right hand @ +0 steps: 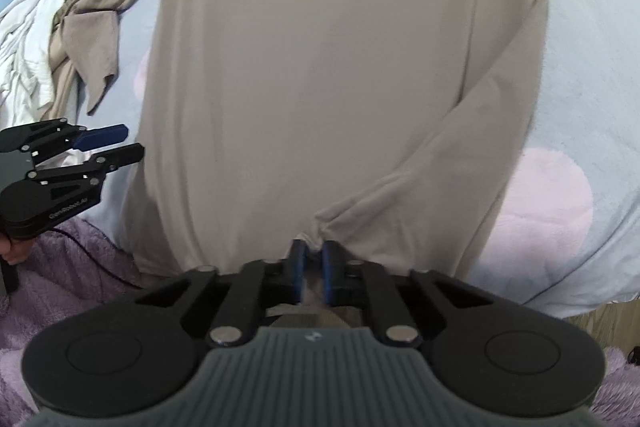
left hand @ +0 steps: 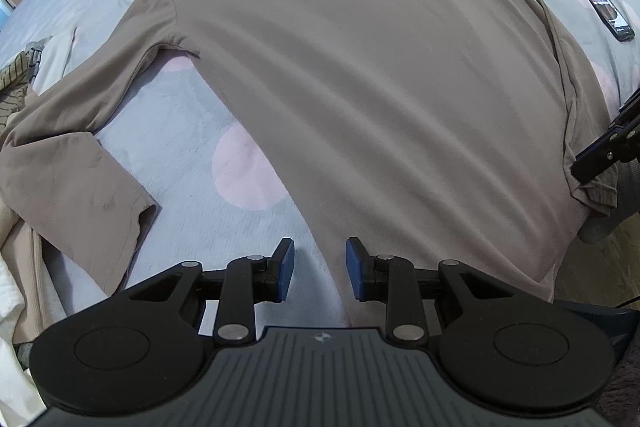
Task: Fold clothes
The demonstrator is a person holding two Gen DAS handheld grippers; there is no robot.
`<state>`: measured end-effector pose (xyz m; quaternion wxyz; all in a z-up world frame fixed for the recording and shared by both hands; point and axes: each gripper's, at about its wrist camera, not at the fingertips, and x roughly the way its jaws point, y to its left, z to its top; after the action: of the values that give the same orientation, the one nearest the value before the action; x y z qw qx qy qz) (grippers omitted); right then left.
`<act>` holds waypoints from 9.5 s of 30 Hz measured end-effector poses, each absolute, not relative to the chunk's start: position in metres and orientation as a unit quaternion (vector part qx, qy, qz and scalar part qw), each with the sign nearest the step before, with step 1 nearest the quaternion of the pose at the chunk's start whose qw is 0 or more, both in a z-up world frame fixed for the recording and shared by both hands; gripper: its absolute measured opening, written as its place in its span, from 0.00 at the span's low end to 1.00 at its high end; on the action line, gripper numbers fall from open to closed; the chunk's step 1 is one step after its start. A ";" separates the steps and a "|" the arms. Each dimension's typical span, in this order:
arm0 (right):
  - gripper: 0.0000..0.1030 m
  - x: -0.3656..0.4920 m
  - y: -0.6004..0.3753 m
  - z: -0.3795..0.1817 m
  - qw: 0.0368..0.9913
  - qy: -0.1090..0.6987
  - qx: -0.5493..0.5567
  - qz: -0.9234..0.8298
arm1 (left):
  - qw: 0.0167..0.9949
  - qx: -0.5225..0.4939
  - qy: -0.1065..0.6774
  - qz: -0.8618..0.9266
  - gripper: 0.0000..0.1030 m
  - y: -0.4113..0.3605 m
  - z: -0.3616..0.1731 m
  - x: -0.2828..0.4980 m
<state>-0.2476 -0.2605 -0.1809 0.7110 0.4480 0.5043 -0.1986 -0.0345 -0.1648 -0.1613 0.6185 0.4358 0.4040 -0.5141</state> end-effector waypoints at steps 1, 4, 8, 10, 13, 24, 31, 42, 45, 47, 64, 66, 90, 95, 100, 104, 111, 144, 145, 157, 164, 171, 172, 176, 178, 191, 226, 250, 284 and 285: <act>0.06 -0.249 -0.261 -0.181 0.710 0.505 0.449 -0.199 | 0.618 0.436 0.404 -0.515 0.25 -0.165 -0.161 -0.035; 0.04 -0.256 -0.260 -0.170 0.707 0.520 0.435 -0.199 | 0.616 0.437 0.403 -0.516 0.25 -0.164 -0.161 -0.035; 0.04 -0.266 -0.258 -0.156 0.703 0.540 0.416 -0.200 | 0.611 0.443 0.401 -0.519 0.25 -0.166 -0.161 -0.039; 0.04 -0.273 -0.257 -0.145 0.699 0.563 0.390 -0.208 | 0.609 0.446 0.399 -0.521 0.25 -0.167 -0.162 -0.042; 0.04 -0.286 -0.255 -0.128 0.689 0.596 0.344 -0.225 | 0.605 0.450 0.397 -0.523 0.25 -0.168 -0.162 -0.045; 0.03 -0.342 -0.276 -0.145 0.592 0.686 0.292 -0.307 | 0.598 0.460 0.398 -0.522 0.25 -0.172 -0.165 -0.051; 0.04 -0.327 -0.271 -0.190 0.586 0.703 0.285 -0.285 | 0.597 0.464 0.405 -0.515 0.26 -0.168 -0.165 -0.052; 0.31 -0.277 -0.249 -0.169 0.659 0.686 0.140 -0.275 | 0.593 0.447 0.445 -0.500 0.41 -0.149 -0.159 -0.050; 0.32 -0.260 -0.240 -0.160 0.689 0.669 0.101 -0.260 | 0.591 0.447 0.452 -0.496 0.42 -0.142 -0.159 -0.051; 0.32 -0.248 -0.235 -0.154 0.707 0.657 0.076 -0.250 | 0.589 0.448 0.459 -0.491 0.42 -0.137 -0.161 -0.052; 0.32 -0.201 -0.218 -0.160 0.760 0.624 0.025 -0.179 | 0.581 0.436 0.505 -0.466 0.30 -0.112 -0.183 -0.054; 0.32 -0.200 -0.217 -0.160 0.761 0.623 0.022 -0.179 | 0.581 0.443 0.497 -0.468 0.16 -0.113 -0.179 -0.057; 0.26 -0.249 -0.222 -0.153 0.766 0.602 0.128 -0.186 | 0.575 0.412 0.522 -0.476 0.28 -0.089 -0.157 -0.041; 0.28 -0.247 -0.230 -0.152 0.769 0.602 0.119 -0.180 | 0.563 0.413 0.540 -0.470 0.17 -0.096 -0.176 -0.045; 0.28 -0.249 -0.235 -0.148 0.772 0.593 0.132 -0.189 | 0.554 0.407 0.548 -0.477 0.00 -0.096 -0.169 -0.043; 0.28 -0.262 -0.231 -0.138 0.793 0.563 0.159 -0.169 | 0.554 0.388 0.561 -0.479 0.00 -0.085 -0.145 -0.034; 0.20 -0.265 -0.228 -0.139 0.794 0.574 0.151 -0.135 | 0.548 0.409 0.579 -0.444 0.00 -0.090 -0.163 -0.018; 0.27 -0.308 -0.361 -0.084 0.766 0.523 0.184 -0.326 | 0.641 0.360 0.415 -0.536 0.16 -0.213 -0.098 -0.022; 0.28 -0.299 -0.369 -0.089 0.763 0.522 0.180 -0.335 | 0.644 0.359 0.413 -0.535 0.16 -0.221 -0.098 -0.020; 0.35 -0.342 -0.473 -0.101 0.733 0.484 0.240 -0.413 | 0.690 0.325 0.399 -0.508 0.17 -0.298 -0.115 0.001; 0.43 -0.341 -0.498 -0.128 0.717 0.481 0.286 -0.416 | 0.685 0.313 0.412 -0.513 0.17 -0.329 -0.131 -0.007; 0.41 -0.337 -0.506 -0.151 0.700 0.497 0.299 -0.417 | 0.674 0.324 0.423 -0.513 0.18 -0.342 -0.146 -0.011; 0.41 -0.338 -0.507 -0.155 0.698 0.497 0.302 -0.419 | 0.673 0.324 0.425 -0.511 0.18 -0.342 -0.148 -0.011; 0.06 -0.339 -0.507 -0.160 0.691 0.497 0.293 -0.434 | 0.672 0.325 0.430 -0.508 0.18 -0.342 -0.150 -0.011; 0.05 -0.339 -0.506 -0.152 0.696 0.490 0.292 -0.437 | 0.673 0.322 0.428 -0.511 0.18 -0.340 -0.147 -0.013; 0.04 -0.273 -0.439 -0.075 0.790 0.410 0.292 -0.351 | 0.656 0.306 0.413 -0.552 0.18 -0.317 -0.121 -0.030; 0.34 -0.226 -0.374 -0.150 0.756 0.544 0.225 -0.288 | 0.600 0.346 0.404 -0.597 0.15 -0.337 -0.171 -0.071; 0.38 -0.238 -0.385 -0.147 0.763 0.528 0.199 -0.316 | 0.719 0.237 0.380 -0.532 0.00 -0.329 -0.081 0.022; 0.06 -0.232 -0.497 -0.156 0.758 0.437 0.261 -0.408 | 0.783 0.204 0.413 -0.418 0.00 -0.321 -0.114 0.118; 0.06 -0.235 -0.499 -0.154 0.758 0.437 0.262 -0.408 | 0.783 0.206 0.416 -0.415 0.00 -0.322 -0.116 0.120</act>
<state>-0.2350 -0.4987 -0.1540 0.7576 0.2616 0.4368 -0.4084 0.1202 -0.3217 -0.1159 0.7825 0.2059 0.4156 -0.4154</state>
